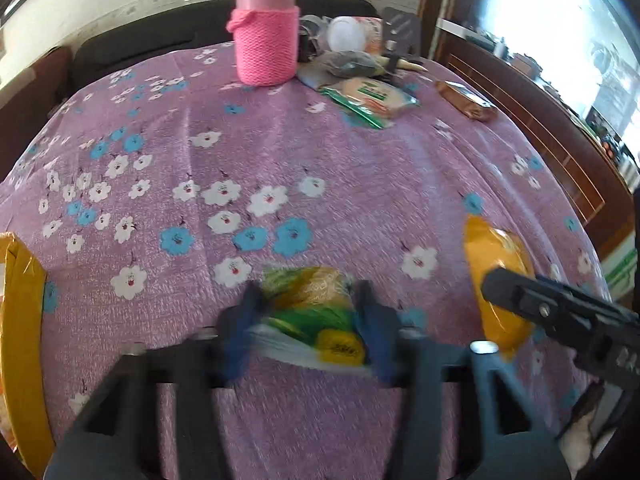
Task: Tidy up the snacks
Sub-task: 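Grasp the yellow cracker bag with the right gripper while the left grasps the green pea bag, then carry the yellow bag and pea bag into the tray and open both grippers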
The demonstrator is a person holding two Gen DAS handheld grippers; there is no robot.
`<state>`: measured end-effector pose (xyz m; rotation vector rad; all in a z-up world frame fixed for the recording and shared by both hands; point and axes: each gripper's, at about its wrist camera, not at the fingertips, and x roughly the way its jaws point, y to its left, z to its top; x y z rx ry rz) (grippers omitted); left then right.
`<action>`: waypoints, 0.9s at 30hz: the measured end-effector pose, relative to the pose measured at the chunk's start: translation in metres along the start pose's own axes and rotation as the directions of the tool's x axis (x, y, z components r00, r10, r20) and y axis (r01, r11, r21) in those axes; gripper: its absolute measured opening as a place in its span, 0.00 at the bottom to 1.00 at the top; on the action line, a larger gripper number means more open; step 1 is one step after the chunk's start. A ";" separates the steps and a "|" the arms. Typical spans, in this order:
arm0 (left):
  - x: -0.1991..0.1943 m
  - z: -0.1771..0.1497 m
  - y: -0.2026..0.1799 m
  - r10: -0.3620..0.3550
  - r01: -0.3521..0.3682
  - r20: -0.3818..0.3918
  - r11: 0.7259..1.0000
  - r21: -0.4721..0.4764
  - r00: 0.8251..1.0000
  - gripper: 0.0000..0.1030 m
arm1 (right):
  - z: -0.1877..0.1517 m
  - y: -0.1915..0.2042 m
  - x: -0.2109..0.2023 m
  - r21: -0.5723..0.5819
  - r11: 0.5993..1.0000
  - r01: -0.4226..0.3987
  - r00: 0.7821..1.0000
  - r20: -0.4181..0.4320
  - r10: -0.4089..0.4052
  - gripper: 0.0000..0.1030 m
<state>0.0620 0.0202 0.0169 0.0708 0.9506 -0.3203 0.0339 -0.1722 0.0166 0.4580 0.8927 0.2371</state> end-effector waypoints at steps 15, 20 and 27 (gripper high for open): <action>-0.140 -0.063 0.072 0.004 0.028 0.141 0.974 -0.226 0.990 0.37 | -0.010 0.016 -0.005 -0.060 0.997 -0.038 0.999 0.026 0.040 0.44; -0.189 -0.096 0.120 0.071 0.006 0.202 0.934 -0.356 0.977 0.37 | -0.017 0.028 -0.006 -0.089 0.994 -0.061 0.998 0.029 0.063 0.44; -0.220 -0.135 0.162 0.091 0.031 0.247 0.893 -0.448 0.965 0.37 | -0.036 0.063 -0.010 -0.174 0.983 -0.049 0.998 0.040 0.057 0.44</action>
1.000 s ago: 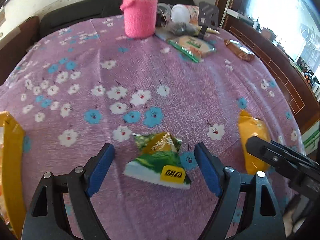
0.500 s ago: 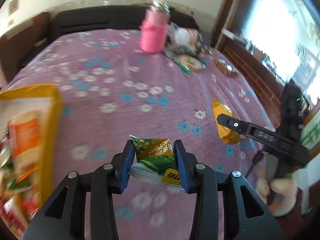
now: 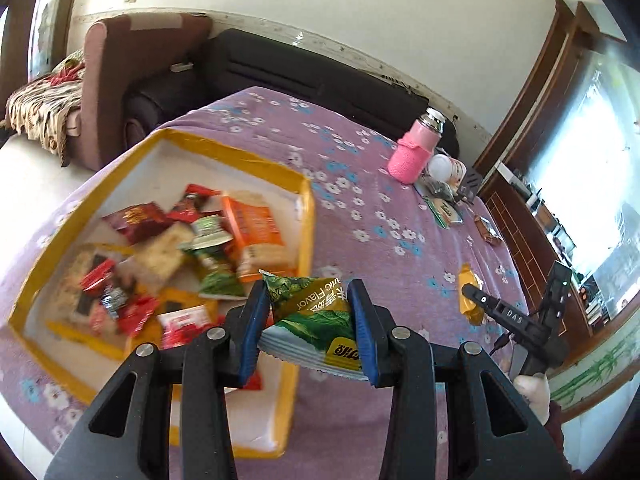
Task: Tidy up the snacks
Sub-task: 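Carry the yellow bag and pea bag into the tray and open both grippers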
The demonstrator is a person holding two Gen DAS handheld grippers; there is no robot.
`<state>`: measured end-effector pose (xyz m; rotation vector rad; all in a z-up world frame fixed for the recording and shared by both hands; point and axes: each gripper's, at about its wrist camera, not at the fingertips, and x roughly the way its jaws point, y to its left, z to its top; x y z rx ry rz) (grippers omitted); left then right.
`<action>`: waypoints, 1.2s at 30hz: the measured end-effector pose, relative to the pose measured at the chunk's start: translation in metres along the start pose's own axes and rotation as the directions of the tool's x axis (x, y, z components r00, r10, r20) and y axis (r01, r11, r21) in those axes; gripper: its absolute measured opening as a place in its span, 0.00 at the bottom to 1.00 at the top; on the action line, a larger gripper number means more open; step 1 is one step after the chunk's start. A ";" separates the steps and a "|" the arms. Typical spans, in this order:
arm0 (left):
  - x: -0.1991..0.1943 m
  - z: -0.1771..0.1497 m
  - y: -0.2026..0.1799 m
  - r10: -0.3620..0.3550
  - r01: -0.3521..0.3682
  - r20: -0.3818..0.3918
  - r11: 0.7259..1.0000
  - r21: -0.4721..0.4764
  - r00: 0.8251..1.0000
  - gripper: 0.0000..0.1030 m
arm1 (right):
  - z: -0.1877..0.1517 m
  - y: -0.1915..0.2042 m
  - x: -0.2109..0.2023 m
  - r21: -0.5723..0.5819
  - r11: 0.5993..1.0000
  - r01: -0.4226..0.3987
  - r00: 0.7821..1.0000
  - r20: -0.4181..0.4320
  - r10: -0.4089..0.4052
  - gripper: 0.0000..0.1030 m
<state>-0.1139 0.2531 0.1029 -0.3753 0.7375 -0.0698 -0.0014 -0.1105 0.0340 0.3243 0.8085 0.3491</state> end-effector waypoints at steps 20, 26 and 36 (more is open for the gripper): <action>0.002 0.008 0.092 0.120 -0.118 0.024 0.991 -0.067 0.993 0.37 | -0.022 0.231 0.043 -0.165 0.935 -0.315 0.926 -0.268 0.265 0.43; 0.015 0.014 0.121 0.121 -0.120 0.003 0.986 -0.114 0.993 0.37 | -0.013 0.283 0.114 -0.189 0.943 -0.273 0.918 -0.344 0.197 0.43; 0.008 0.013 0.135 0.086 -0.081 0.021 0.985 -0.155 0.996 0.47 | 0.000 0.316 0.178 -0.232 0.947 -0.221 0.935 -0.325 0.139 0.50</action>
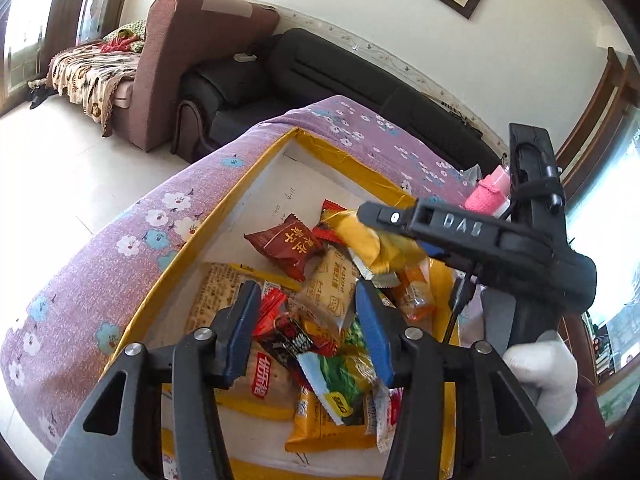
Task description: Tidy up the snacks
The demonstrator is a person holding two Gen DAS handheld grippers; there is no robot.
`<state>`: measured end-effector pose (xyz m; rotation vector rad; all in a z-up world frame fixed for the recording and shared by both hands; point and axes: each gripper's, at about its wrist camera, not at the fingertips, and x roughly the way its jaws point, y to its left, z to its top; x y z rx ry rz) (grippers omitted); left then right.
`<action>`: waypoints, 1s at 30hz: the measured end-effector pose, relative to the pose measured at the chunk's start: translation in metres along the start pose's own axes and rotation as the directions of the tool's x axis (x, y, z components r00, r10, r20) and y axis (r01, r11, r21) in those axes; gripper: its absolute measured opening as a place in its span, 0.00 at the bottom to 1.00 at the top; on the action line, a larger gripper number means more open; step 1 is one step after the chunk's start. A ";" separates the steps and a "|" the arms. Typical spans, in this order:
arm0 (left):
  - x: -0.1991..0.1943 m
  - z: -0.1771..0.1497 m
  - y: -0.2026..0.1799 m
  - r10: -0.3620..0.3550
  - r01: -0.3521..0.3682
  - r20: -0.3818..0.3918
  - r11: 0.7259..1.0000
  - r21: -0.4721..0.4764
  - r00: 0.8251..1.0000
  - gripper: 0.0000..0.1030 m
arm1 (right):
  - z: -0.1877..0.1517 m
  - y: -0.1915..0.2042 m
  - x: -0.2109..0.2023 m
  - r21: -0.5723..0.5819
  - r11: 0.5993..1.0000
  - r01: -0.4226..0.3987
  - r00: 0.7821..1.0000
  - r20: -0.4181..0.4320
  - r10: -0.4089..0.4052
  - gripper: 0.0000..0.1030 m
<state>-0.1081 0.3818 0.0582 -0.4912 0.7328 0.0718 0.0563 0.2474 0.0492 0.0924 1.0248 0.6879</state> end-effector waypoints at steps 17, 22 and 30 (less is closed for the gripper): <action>-0.071 -0.037 -0.113 0.191 -0.257 0.278 0.941 0.222 0.941 0.81 | -0.148 -0.046 -0.168 -0.008 0.996 0.092 0.964 0.250 -0.087 0.70; -0.078 -0.047 -0.140 0.290 -0.362 0.295 0.903 0.232 0.911 0.82 | -0.177 -0.057 -0.186 0.008 0.992 0.123 0.954 0.274 -0.120 0.71; -0.083 -0.065 -0.164 0.315 -0.391 0.295 0.885 0.252 0.902 0.82 | -0.198 -0.055 -0.201 -0.033 0.989 0.141 0.945 0.304 -0.125 0.74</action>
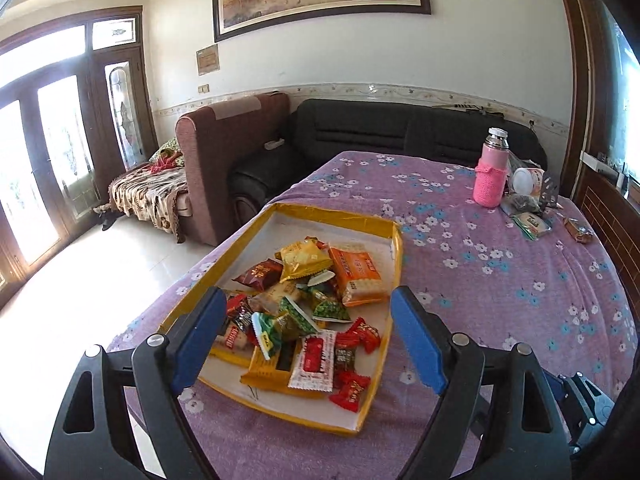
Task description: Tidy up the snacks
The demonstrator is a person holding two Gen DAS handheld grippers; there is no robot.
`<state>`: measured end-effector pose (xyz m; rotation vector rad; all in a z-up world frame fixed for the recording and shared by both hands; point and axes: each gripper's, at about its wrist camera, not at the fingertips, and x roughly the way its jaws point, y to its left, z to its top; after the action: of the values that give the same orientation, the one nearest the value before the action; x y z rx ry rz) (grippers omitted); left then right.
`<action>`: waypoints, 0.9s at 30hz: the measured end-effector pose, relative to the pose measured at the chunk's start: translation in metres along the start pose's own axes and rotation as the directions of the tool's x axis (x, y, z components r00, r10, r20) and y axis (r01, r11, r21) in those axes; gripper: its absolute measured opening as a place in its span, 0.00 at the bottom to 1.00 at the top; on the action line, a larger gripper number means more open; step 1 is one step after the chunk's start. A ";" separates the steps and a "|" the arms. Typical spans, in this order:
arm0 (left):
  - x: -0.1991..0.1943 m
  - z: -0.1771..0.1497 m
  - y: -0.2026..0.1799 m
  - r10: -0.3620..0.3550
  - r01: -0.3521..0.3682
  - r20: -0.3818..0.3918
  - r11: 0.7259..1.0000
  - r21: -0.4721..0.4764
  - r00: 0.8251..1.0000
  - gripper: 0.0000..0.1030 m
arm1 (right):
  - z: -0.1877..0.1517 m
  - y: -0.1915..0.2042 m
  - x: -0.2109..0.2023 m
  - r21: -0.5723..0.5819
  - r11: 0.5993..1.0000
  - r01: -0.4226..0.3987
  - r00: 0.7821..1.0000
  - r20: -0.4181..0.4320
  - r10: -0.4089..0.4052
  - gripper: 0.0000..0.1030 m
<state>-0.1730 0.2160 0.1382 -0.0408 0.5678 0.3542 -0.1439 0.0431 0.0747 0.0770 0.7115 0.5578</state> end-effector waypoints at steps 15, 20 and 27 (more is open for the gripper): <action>0.004 -0.009 -0.028 -0.041 0.043 -0.042 0.997 0.056 0.998 0.82 | -0.009 0.001 -0.007 -0.023 1.000 0.014 1.000 0.008 -0.014 0.79; 0.011 -0.011 -0.029 -0.062 0.066 -0.066 0.996 0.054 0.996 0.82 | -0.010 0.003 0.000 -0.026 0.999 0.019 1.000 -0.016 -0.020 0.79; 0.016 -0.012 -0.014 -0.082 0.083 -0.069 0.996 0.014 0.994 0.82 | -0.011 0.010 0.009 -0.036 0.999 0.029 0.999 -0.035 -0.030 0.79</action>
<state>-0.1619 0.2063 0.1183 -0.0605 0.6352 0.2684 -0.1498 0.0543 0.0638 0.0239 0.7359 0.5447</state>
